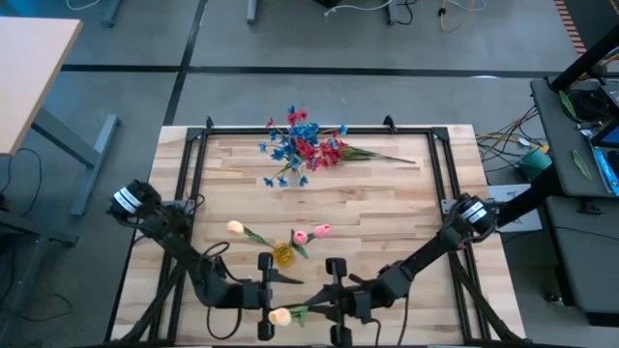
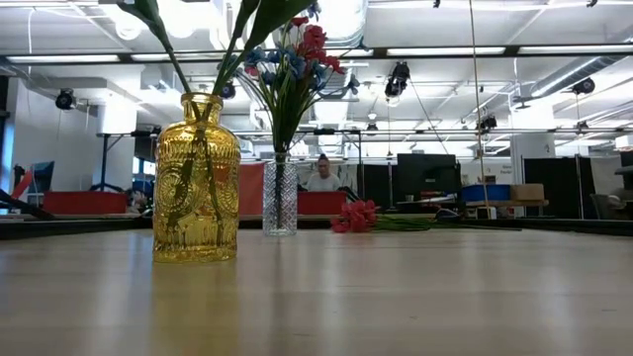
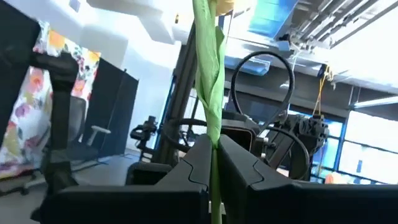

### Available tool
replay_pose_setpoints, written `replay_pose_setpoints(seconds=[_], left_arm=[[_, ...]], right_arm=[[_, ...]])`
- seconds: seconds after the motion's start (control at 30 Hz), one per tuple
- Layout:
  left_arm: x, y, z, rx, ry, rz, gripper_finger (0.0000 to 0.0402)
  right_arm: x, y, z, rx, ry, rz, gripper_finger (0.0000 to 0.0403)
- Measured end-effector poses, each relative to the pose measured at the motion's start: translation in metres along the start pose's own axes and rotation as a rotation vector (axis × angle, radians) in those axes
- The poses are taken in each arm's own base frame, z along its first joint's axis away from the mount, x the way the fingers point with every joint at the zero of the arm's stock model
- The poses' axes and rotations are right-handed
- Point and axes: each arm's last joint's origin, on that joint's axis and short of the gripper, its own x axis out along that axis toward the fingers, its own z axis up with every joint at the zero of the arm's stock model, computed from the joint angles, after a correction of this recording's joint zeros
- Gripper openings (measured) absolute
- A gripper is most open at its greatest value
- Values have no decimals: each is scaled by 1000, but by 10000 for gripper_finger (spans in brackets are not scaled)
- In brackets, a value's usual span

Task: Sort flowers into vase by color
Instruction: Put the light yellow tulip into the yellow vase

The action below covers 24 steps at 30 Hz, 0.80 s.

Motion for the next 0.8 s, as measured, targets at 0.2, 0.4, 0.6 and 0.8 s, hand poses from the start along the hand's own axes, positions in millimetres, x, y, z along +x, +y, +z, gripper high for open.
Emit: replay_pose_setpoints(seconds=[0.2, 0.4, 0.6, 0.8], left_arm=[[10, -1, 2, 36, -17, -19, 208], [13, -1, 0, 112, -15, -21, 168], [15, 2, -1, 129, -14, -3, 63], [14, 3, 0, 127, 13, 80, 10]], right_arm=[[10, -6, -4, -44, -7, -29, 12], [14, -16, -9, -56, 1, -53, 12], [13, -15, -9, -94, 2, -48, 12], [13, -17, -10, -99, 48, -127, 13]])
